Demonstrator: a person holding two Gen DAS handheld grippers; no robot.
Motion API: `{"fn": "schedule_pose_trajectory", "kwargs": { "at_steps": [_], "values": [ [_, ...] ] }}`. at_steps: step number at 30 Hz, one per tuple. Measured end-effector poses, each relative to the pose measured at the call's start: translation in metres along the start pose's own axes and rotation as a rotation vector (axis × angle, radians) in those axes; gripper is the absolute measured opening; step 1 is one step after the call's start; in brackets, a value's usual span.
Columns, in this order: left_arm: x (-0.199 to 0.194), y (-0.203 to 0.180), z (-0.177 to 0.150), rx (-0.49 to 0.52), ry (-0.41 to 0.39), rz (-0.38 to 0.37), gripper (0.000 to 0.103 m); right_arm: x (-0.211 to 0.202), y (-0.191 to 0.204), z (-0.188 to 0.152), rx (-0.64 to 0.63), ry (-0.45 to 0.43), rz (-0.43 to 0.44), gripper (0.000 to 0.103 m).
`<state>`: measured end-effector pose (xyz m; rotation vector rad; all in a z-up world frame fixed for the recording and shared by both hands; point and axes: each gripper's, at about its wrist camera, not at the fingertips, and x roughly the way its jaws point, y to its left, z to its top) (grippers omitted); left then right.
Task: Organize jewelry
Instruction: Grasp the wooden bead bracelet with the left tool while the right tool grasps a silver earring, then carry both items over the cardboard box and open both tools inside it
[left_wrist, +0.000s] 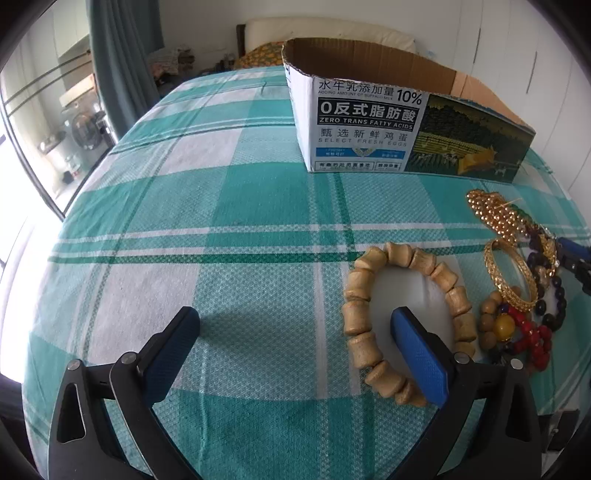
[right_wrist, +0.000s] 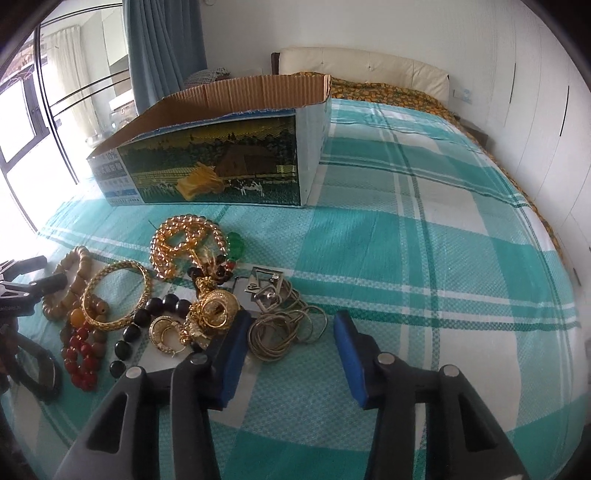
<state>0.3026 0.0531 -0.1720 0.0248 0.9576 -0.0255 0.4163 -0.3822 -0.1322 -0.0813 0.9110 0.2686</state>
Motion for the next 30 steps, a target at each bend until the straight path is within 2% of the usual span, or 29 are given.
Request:
{"fn": "schedule_pose_trajectory", "kwargs": {
  "at_steps": [2, 4, 7, 8, 10, 12, 13, 14, 15, 16, 22, 30],
  "values": [
    [0.0, 0.0, 0.0, -0.001, -0.002, 0.003, 0.103, 0.0, 0.0, 0.001, -0.007, 0.001, -0.028, 0.027],
    [-0.001, 0.0, -0.001, -0.004, -0.001, 0.008, 0.103, 0.001, -0.005, 0.002, 0.004, 0.0, -0.032, 0.02],
    [-0.002, 0.0, 0.0, -0.011, 0.03, 0.012, 0.103, -0.003, -0.017, 0.001, 0.058, 0.006, -0.001, 0.015],
    [-0.001, 0.0, 0.002, -0.011, 0.054, 0.013, 0.103, -0.005, -0.02, 0.001, 0.075, 0.008, 0.005, 0.005],
    [-0.001, 0.0, 0.003, -0.003, 0.086, 0.006, 0.1, -0.013, -0.027, 0.0, 0.113, 0.001, 0.029, 0.004],
    [-0.008, -0.004, 0.001, 0.016, 0.059, -0.012, 0.085, -0.024, -0.031, 0.0, 0.131, -0.012, 0.047, 0.004],
    [-0.012, -0.008, -0.001, 0.027, 0.049, -0.02, 0.072, -0.029, -0.032, 0.001, 0.13, -0.017, 0.052, 0.004],
    [-0.015, -0.011, -0.001, 0.038, 0.045, -0.033, 0.053, -0.034, -0.033, 0.002, 0.127, -0.023, 0.055, 0.004],
    [-0.017, -0.013, -0.001, 0.048, 0.041, -0.044, 0.041, -0.04, -0.033, 0.003, 0.127, -0.029, 0.06, 0.004],
    [-0.019, -0.016, -0.001, 0.056, 0.039, -0.055, 0.013, -0.045, -0.034, 0.005, 0.13, -0.037, 0.068, 0.004],
    [-0.027, -0.008, 0.003, 0.009, 0.043, -0.15, 0.012, -0.078, -0.034, 0.017, 0.137, -0.078, 0.106, 0.004],
    [-0.08, 0.004, 0.026, -0.027, -0.023, -0.232, 0.012, -0.113, -0.028, 0.038, 0.127, -0.134, 0.147, 0.004]
  ]
}}
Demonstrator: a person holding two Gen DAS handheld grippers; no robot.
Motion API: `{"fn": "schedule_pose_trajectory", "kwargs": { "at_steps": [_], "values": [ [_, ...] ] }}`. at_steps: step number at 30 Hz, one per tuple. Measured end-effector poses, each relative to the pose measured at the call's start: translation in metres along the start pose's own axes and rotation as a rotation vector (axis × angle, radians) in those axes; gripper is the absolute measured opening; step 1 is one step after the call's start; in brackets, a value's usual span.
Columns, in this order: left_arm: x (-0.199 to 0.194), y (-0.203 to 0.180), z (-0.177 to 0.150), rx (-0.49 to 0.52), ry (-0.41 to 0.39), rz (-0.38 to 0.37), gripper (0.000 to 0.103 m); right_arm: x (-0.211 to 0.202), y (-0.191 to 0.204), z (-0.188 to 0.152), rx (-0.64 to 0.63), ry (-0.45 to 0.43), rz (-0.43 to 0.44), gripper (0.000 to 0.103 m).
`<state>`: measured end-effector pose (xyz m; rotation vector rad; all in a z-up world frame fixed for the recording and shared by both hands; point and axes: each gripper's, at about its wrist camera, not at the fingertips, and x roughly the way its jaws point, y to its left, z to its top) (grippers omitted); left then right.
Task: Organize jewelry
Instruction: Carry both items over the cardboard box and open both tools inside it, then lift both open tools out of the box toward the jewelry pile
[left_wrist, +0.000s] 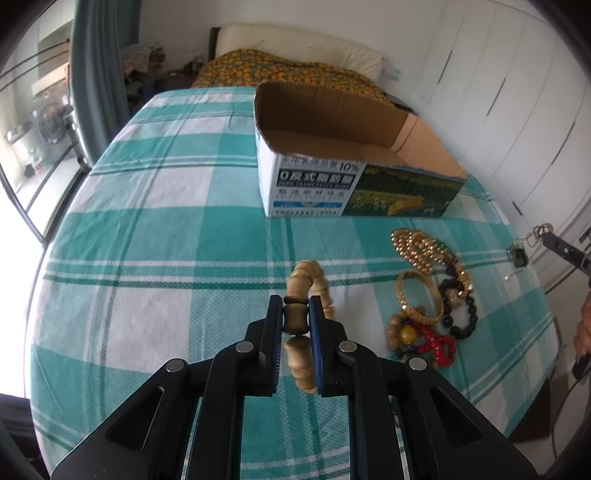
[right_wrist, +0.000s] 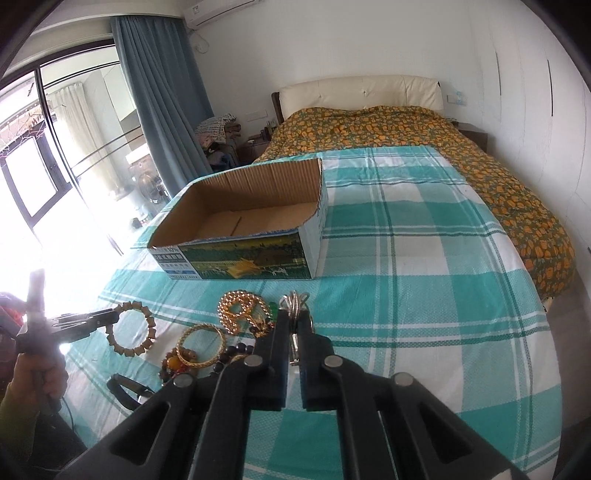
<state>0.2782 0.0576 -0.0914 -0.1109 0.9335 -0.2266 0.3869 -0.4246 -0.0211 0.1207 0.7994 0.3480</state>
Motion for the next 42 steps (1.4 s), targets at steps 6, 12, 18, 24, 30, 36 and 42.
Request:
{"fn": "schedule_pose_trajectory", "kwargs": {
  "at_steps": [6, 12, 18, 24, 30, 36, 42],
  "values": [
    [-0.035, 0.001, 0.035, 0.01, -0.072, -0.037, 0.012, -0.011, 0.019, 0.028, -0.04, -0.029, 0.04, 0.004],
    [-0.052, 0.001, 0.086, 0.013, -0.124, -0.057, 0.012, -0.012, 0.038, 0.064, -0.063, -0.053, 0.091, 0.004],
    [-0.051, -0.013, 0.133, 0.056, -0.172, -0.041, 0.012, 0.002, 0.061, 0.102, -0.101, -0.071, 0.113, 0.004],
    [-0.021, -0.031, 0.164, 0.092, -0.166, -0.031, 0.012, 0.043, 0.075, 0.138, -0.109, -0.04, 0.124, 0.004],
    [0.034, -0.042, 0.173, 0.094, -0.096, -0.036, 0.012, 0.102, 0.078, 0.151, -0.124, 0.042, 0.09, 0.004],
    [0.083, -0.046, 0.163, 0.113, -0.025, -0.02, 0.014, 0.15, 0.073, 0.144, -0.116, 0.116, 0.061, 0.006],
    [0.079, -0.041, 0.146, 0.106, -0.057, 0.019, 0.073, 0.146, 0.068, 0.133, -0.088, 0.076, 0.038, 0.035]
  ]
}}
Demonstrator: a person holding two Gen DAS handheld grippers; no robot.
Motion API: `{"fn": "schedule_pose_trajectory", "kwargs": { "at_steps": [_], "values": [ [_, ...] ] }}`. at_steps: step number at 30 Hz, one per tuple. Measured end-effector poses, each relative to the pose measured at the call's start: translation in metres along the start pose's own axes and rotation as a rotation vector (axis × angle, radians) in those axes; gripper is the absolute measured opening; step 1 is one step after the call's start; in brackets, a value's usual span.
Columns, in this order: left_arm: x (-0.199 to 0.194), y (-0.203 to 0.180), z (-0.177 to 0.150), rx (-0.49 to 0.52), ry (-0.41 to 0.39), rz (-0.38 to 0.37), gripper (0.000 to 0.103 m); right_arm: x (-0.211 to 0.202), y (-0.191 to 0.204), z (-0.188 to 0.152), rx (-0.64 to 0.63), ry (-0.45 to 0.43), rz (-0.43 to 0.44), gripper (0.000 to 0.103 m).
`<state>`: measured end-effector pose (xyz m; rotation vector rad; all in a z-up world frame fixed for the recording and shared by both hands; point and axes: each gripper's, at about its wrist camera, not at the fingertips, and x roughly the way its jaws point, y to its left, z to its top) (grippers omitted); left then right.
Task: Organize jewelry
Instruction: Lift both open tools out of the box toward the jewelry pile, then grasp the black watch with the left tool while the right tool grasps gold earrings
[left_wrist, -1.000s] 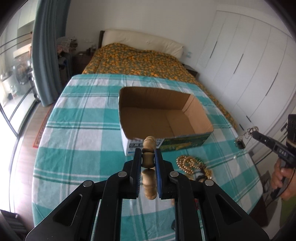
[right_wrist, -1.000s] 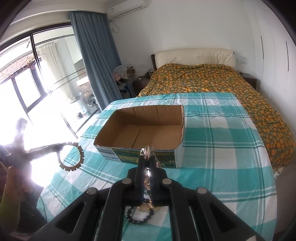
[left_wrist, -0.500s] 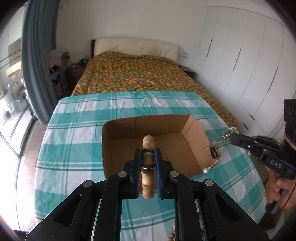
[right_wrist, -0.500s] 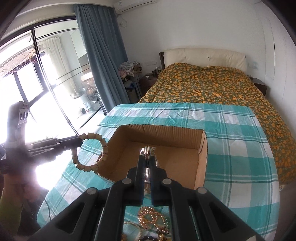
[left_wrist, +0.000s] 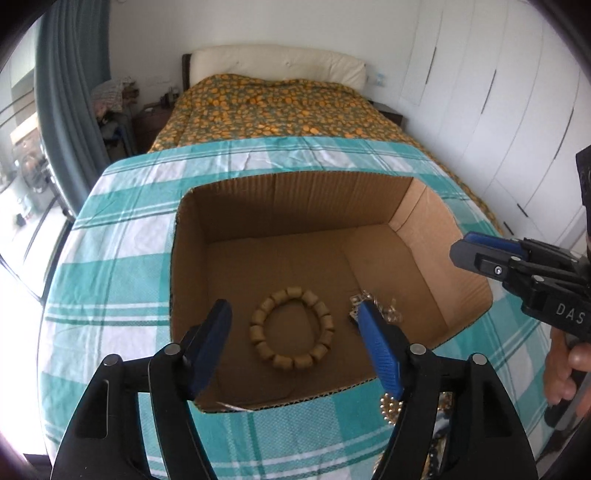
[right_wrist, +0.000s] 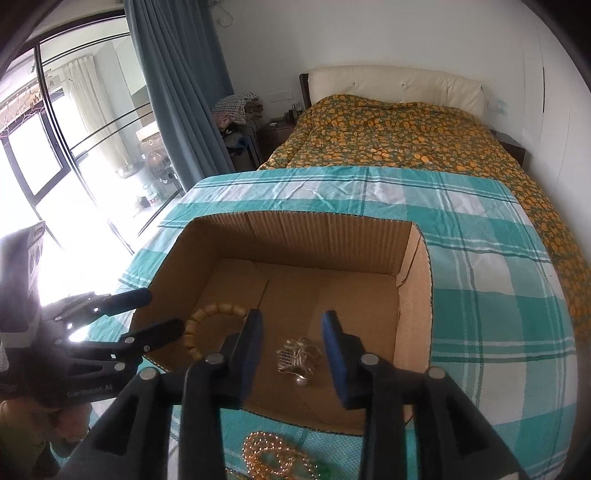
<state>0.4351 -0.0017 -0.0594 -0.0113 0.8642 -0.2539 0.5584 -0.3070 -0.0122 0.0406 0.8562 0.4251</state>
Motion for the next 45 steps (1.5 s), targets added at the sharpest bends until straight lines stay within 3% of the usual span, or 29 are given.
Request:
{"fn": "schedule_pose_trajectory", "kwargs": {
  "at_steps": [7, 18, 21, 26, 32, 45],
  "values": [
    [-0.045, 0.01, -0.046, -0.011, -0.025, -0.002, 0.079, -0.044, 0.003, -0.042, -0.021, -0.055, -0.014, 0.036],
    [-0.113, 0.026, -0.163, -0.089, -0.037, 0.032, 0.087, -0.118, 0.012, -0.157, -0.007, -0.139, -0.121, 0.04],
    [-0.121, 0.024, -0.194, -0.114, -0.02, 0.05, 0.089, -0.127, 0.011, -0.189, 0.02, -0.129, -0.161, 0.04],
    [-0.122, 0.015, -0.237, -0.144, 0.03, 0.017, 0.089, -0.128, 0.01, -0.235, 0.045, -0.077, -0.212, 0.04],
    [-0.118, -0.009, -0.258, -0.098, 0.037, 0.011, 0.089, -0.125, 0.01, -0.263, 0.084, -0.047, -0.223, 0.04],
    [-0.116, -0.045, -0.263, -0.02, 0.032, -0.013, 0.089, -0.122, 0.02, -0.281, 0.083, -0.043, -0.186, 0.04]
  ]
}}
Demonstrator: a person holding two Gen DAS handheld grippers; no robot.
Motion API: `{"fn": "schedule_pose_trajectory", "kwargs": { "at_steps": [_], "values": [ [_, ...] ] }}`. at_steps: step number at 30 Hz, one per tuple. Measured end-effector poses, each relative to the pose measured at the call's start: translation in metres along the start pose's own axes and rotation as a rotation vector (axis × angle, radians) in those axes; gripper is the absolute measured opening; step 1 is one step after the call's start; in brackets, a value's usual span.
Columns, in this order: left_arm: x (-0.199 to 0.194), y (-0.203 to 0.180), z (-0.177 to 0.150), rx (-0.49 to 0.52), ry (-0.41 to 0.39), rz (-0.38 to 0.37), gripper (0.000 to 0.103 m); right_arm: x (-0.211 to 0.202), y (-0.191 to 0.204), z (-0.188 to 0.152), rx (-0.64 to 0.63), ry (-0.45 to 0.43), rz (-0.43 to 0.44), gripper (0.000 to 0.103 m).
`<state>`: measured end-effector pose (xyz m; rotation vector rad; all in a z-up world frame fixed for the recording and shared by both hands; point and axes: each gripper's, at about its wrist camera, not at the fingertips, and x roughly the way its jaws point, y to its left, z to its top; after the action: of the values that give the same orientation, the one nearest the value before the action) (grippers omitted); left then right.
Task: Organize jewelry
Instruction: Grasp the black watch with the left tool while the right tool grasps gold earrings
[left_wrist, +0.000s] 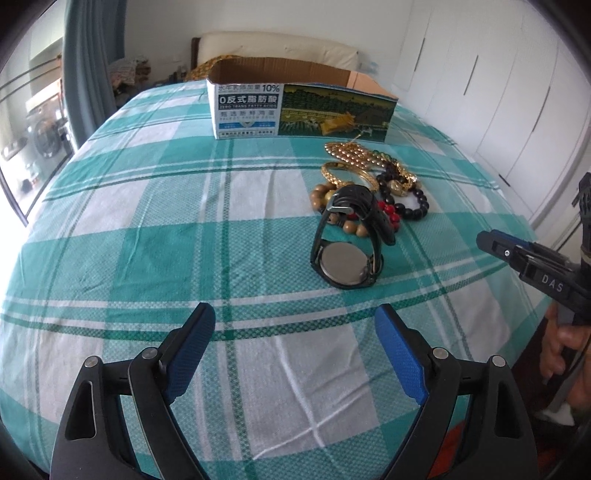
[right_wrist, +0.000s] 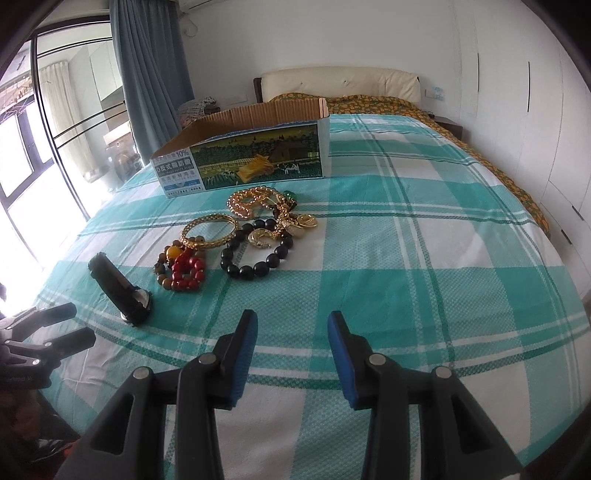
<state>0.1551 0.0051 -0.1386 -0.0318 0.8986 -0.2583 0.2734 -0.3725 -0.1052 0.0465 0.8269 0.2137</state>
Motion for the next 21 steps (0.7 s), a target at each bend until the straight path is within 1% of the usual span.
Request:
{"fn": "schedule_pose_trajectory", "kwargs": {
  "at_steps": [13, 21],
  "values": [
    [0.01, -0.016, -0.003, 0.053, 0.026, 0.033, 0.09, -0.002, 0.0, -0.004, 0.002, -0.008, 0.008, 0.04],
    [0.016, -0.016, -0.003, 0.04, 0.037, 0.032, 0.09, 0.0, 0.001, -0.007, -0.007, 0.001, 0.011, 0.04]
  ]
}}
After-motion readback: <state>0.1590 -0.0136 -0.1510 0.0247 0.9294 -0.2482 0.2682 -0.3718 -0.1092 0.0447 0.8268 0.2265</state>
